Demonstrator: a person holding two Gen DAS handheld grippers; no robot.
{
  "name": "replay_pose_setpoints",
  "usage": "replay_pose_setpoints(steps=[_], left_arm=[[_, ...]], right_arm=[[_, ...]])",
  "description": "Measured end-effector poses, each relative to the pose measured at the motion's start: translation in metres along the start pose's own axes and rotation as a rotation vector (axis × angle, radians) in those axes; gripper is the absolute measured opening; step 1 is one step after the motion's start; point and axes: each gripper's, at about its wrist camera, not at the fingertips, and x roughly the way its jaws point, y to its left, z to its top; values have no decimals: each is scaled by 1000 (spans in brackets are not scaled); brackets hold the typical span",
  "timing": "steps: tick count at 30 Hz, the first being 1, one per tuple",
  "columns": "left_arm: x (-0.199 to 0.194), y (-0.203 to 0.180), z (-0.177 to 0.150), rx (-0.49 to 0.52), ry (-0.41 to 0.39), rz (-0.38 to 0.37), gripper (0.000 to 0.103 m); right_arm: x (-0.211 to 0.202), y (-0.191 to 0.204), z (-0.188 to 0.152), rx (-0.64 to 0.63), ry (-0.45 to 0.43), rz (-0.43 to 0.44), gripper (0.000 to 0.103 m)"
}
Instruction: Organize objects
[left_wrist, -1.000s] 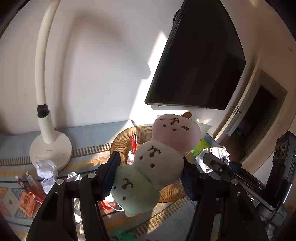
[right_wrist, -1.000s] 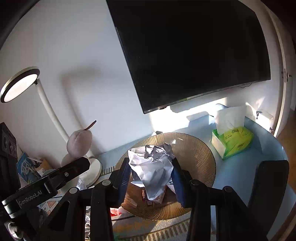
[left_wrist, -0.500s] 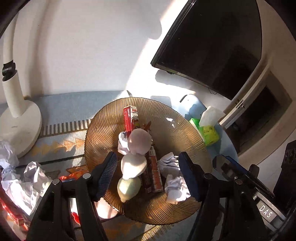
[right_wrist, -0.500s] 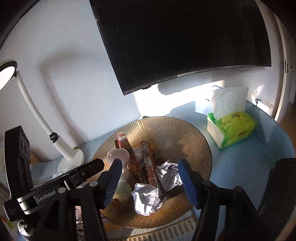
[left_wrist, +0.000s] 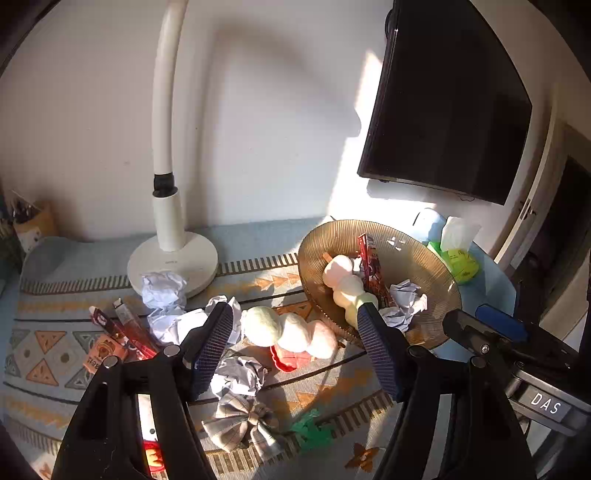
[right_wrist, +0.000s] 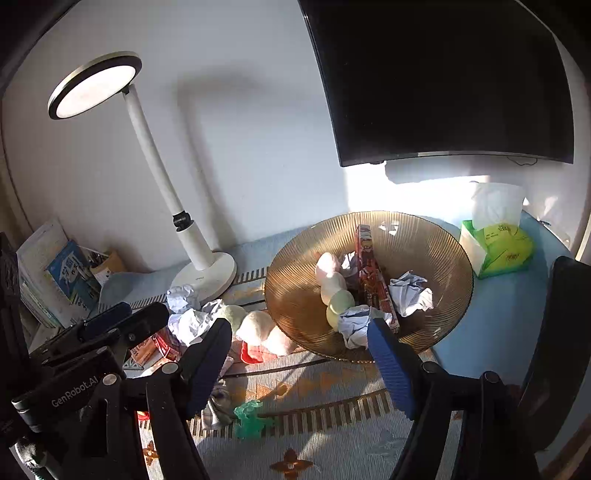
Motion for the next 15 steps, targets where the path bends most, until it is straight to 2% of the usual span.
replay_pose_setpoints(steps=[2, 7, 15], left_arm=[[-21, 20, -14, -14, -5, 30, 77], [-51, 62, -58, -55, -12, 130, 78], [-29, 112, -121, -100, 49, 230, 78]], right_arm=[[5, 15, -16, -20, 21, -18, 79], [27, 39, -52, -45, 70, -49, 80], [63, 54, -93, -144, 84, -102, 80]])
